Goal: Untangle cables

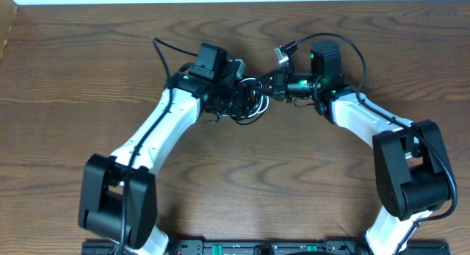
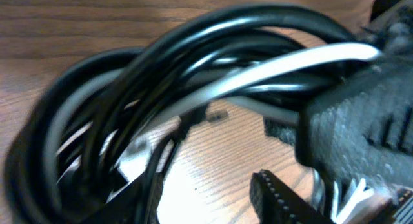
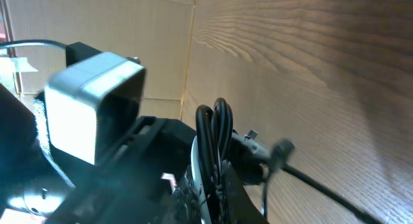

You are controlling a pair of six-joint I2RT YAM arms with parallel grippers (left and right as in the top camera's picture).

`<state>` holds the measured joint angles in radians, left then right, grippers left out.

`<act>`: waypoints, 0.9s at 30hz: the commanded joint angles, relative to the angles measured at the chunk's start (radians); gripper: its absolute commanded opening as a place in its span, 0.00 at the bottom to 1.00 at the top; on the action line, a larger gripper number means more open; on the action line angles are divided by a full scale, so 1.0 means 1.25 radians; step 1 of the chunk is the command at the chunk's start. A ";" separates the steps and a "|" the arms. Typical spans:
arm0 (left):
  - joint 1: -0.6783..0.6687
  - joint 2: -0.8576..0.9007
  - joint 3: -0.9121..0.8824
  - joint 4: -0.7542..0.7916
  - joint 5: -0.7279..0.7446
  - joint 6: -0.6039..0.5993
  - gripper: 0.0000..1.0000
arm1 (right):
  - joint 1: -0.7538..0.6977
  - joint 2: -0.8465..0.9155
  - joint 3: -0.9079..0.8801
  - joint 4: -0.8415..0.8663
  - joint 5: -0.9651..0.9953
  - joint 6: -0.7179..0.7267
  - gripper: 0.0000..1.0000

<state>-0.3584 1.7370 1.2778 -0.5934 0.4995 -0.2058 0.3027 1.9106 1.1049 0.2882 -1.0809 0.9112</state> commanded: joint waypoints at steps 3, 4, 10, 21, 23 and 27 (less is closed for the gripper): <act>0.032 -0.090 0.017 -0.022 0.013 0.007 0.52 | 0.003 -0.006 0.005 0.007 -0.008 0.013 0.01; 0.036 -0.101 0.017 -0.024 0.013 0.007 0.52 | 0.003 -0.006 0.005 0.007 -0.008 0.013 0.01; 0.040 -0.115 0.016 -0.039 0.002 0.008 0.54 | 0.003 -0.006 0.005 0.007 -0.008 0.013 0.01; 0.040 -0.113 0.016 -0.051 -0.042 0.008 0.12 | 0.003 -0.006 0.005 0.007 -0.009 0.013 0.01; 0.040 -0.113 0.016 -0.051 -0.041 0.007 0.08 | 0.003 -0.006 0.005 0.007 -0.009 0.013 0.01; 0.039 -0.107 0.013 -0.043 -0.040 0.006 0.08 | 0.003 -0.006 0.005 0.007 -0.008 0.013 0.01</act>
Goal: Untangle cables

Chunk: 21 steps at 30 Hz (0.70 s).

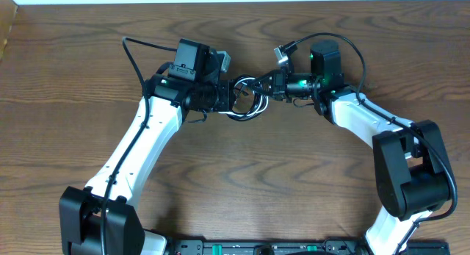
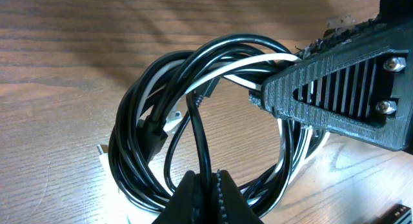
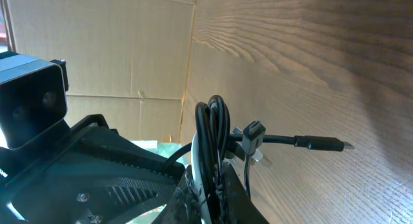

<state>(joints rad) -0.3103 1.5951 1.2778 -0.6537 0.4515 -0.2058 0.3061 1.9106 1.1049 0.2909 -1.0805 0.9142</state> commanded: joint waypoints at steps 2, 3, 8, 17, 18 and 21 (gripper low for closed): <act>-0.004 0.019 0.011 0.017 0.002 0.001 0.08 | 0.000 -0.006 0.005 0.005 -0.009 0.010 0.01; -0.007 0.026 0.009 0.023 0.008 0.001 0.08 | 0.000 -0.006 0.005 0.005 -0.009 0.010 0.01; -0.048 0.093 0.002 0.064 0.010 -0.029 0.08 | 0.000 -0.006 0.005 0.005 -0.009 0.010 0.01; -0.056 0.134 0.006 0.073 0.007 -0.023 0.17 | 0.000 -0.006 0.005 0.005 -0.009 0.011 0.01; -0.051 0.130 0.008 0.070 0.008 -0.023 0.22 | 0.000 -0.006 0.005 0.005 -0.009 0.010 0.01; -0.037 0.110 0.009 0.060 0.010 -0.026 0.45 | 0.000 -0.006 0.005 0.005 -0.009 0.010 0.01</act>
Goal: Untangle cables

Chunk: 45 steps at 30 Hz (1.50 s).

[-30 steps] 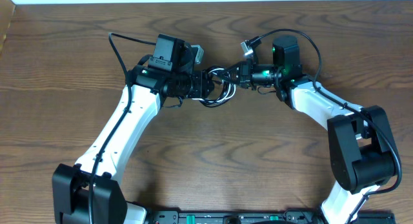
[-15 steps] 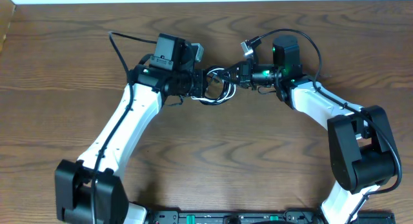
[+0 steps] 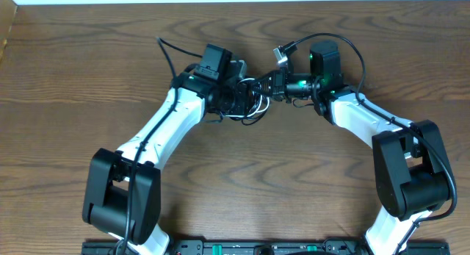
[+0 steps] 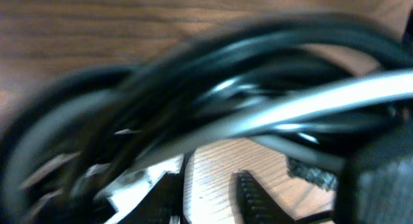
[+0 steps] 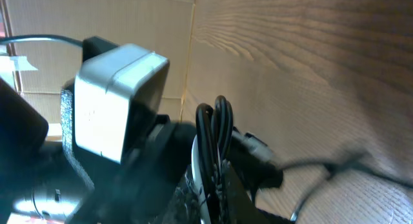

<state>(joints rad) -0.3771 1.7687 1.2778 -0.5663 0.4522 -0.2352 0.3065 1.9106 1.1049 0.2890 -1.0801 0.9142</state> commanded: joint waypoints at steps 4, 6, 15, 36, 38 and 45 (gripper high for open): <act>0.027 -0.070 0.009 -0.020 0.009 -0.002 0.57 | 0.000 -0.006 0.005 0.006 -0.009 0.010 0.01; 0.028 -0.092 0.009 -0.019 0.009 -0.002 0.57 | 0.000 -0.006 0.005 0.006 -0.009 0.010 0.01; 0.028 -0.145 0.009 -0.021 -0.002 -0.002 0.42 | 0.000 -0.006 0.005 0.006 -0.009 0.010 0.01; 0.257 -0.145 0.007 -0.185 -0.117 -0.262 0.49 | -0.038 -0.006 0.005 0.006 -0.009 0.011 0.01; 0.263 -0.145 0.007 -0.188 -0.117 -0.262 0.50 | -0.038 -0.006 0.005 0.006 -0.009 0.017 0.01; 0.257 -0.145 0.002 -0.183 -0.117 -0.281 0.48 | -0.037 -0.006 0.005 0.006 -0.009 0.026 0.01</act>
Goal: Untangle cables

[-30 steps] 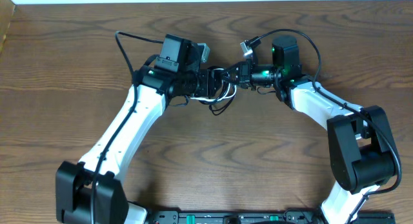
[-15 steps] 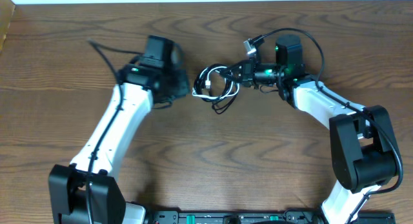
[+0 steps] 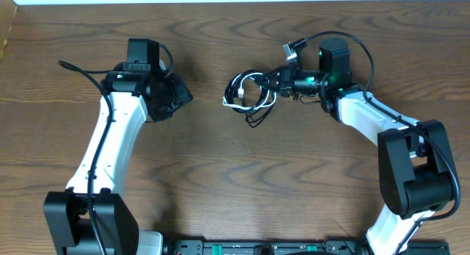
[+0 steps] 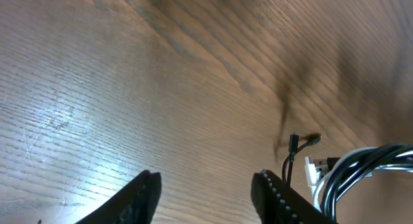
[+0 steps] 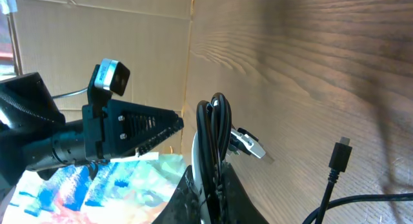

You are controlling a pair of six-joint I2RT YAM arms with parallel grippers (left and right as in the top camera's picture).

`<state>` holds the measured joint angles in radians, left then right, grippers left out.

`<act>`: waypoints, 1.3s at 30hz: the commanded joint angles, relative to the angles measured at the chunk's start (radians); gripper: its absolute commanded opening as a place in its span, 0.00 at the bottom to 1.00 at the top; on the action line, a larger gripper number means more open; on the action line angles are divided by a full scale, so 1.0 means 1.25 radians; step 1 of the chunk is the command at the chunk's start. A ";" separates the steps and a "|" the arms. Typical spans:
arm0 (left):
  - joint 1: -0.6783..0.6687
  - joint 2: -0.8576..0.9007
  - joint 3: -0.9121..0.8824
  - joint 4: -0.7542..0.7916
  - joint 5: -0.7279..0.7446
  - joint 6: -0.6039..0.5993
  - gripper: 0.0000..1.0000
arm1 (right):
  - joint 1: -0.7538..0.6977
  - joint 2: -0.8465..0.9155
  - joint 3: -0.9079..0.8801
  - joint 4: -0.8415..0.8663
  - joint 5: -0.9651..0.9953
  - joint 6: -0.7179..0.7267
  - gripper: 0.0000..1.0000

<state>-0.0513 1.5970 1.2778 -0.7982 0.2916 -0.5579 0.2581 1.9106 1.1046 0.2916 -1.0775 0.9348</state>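
Observation:
A coiled bundle of black and white cables (image 3: 248, 95) hangs at the table's middle, held off the wood. My right gripper (image 3: 273, 84) is shut on the bundle (image 5: 213, 153), whose loops stand up between its fingers. A loose black plug end (image 5: 340, 154) dangles to the right, and a white plug (image 5: 248, 141) pokes out of the coil. My left gripper (image 3: 178, 97) is open and apart from the cables, well to their left. In the left wrist view its gripper (image 4: 206, 188) holds nothing, and the bundle (image 4: 361, 172) shows at the right edge.
The brown wooden table (image 3: 235, 174) runs in all directions. A cardboard wall (image 5: 97, 43) stands behind the left arm. A black rail (image 3: 264, 248) lies along the table's near edge.
My left gripper was in among the coil beside the right gripper; now it is open, well to the left and clear of the cables. The bundle stays in my right gripper, with a black end dangling.
My left gripper was pressed into the coil held by the right gripper. Then it was shut on one black strand, pulled slightly left. Then it was back in the coil, open. Now it stands far left, empty, and the right gripper alone holds the bundle.

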 commanded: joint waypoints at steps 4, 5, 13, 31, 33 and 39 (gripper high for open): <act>-0.010 -0.006 -0.001 0.002 0.012 -0.093 0.41 | 0.002 -0.006 0.005 0.005 -0.011 0.010 0.01; -0.013 -0.005 -0.001 0.003 0.012 -0.100 0.40 | 0.002 -0.006 0.005 0.005 -0.011 0.010 0.01; -0.063 0.027 -0.005 0.020 0.028 -0.130 0.15 | 0.002 -0.006 0.005 0.004 -0.011 0.012 0.01; -0.158 0.057 -0.009 0.051 0.137 -0.129 0.09 | 0.002 -0.006 0.005 0.004 -0.011 0.012 0.01; -0.158 0.057 -0.009 0.068 0.135 -0.129 0.09 | 0.002 -0.006 0.005 0.004 -0.011 0.012 0.01; -0.158 0.060 -0.009 0.095 0.135 -0.129 0.10 | 0.004 -0.006 0.005 0.004 -0.011 0.012 0.01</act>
<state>-0.2462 1.6619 1.2766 -0.6903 0.4473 -0.7109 0.2581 1.9106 1.1046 0.2924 -1.0729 0.9398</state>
